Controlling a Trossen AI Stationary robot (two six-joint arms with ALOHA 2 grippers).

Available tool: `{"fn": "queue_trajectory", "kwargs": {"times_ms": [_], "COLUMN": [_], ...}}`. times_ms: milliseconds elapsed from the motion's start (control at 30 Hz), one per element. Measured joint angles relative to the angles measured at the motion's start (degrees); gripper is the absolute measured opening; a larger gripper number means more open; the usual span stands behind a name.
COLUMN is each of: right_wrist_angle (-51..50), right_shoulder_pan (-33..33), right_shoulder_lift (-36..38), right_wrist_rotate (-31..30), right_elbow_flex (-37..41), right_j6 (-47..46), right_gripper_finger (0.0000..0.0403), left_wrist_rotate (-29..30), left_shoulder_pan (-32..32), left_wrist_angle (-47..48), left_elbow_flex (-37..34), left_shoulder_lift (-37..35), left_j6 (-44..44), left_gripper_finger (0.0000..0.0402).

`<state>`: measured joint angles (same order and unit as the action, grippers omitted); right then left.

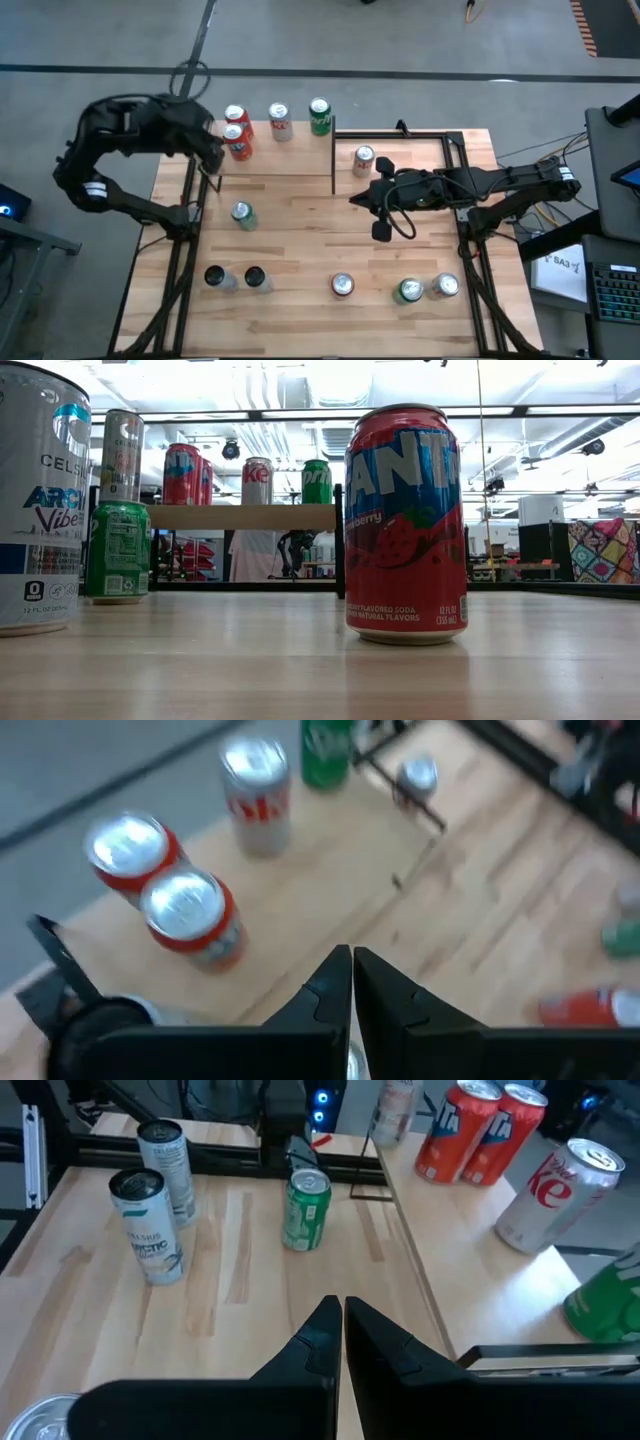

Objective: Place canned beverage on shelf
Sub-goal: Put the white and yellow soda can on the shelf

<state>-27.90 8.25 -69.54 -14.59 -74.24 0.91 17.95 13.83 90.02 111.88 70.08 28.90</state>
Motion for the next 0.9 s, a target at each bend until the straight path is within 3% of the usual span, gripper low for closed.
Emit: {"fn": "queue_trajectory", "kwargs": {"times_ms": [133, 267, 433, 633, 767, 900], "right_wrist_angle": [-0.4, -1.5, -3.4, -3.6, -3.7, -3.6], "right_shoulder_pan": [0.0, 0.0, 0.0, 0.0, 0.0, 0.0], "right_shoulder_lift": [0.0, -0.1, -0.1, -0.1, -0.1, -0.1], "right_wrist_rotate": [0.0, 0.0, 0.0, 0.0, 0.0, 0.0], "right_elbow_flex": [0.0, 0.0, 0.3, 0.7, 0.8, 0.8], "right_j6": [0.5, 0.3, 0.0, 0.6, 1.3, 2.2], "right_gripper_finger": [0.0009, 0.0009, 0.0009, 0.0009, 0.0009, 0.0009], "left_wrist_rotate": [9.2, 11.5, 1.8, 0.3, -8.0, -7.5], "left_shoulder_pan": [0.7, 0.6, 0.6, 0.6, 0.6, 0.6], "left_wrist_angle": [0.0, 0.0, 0.0, -0.6, -4.8, -3.7], "left_elbow_flex": [6.0, 9.3, 3.8, -8.2, -14.3, -19.4], "left_shoulder_lift": [0.1, -0.9, -5.0, -14.6, -21.5, -26.6], "left_j6": [0.2, 7.4, 9.0, 7.9, 0.5, 1.0], "left_gripper_finger": [0.0, 0.0, 0.0, 0.0, 0.0, 0.0]}}
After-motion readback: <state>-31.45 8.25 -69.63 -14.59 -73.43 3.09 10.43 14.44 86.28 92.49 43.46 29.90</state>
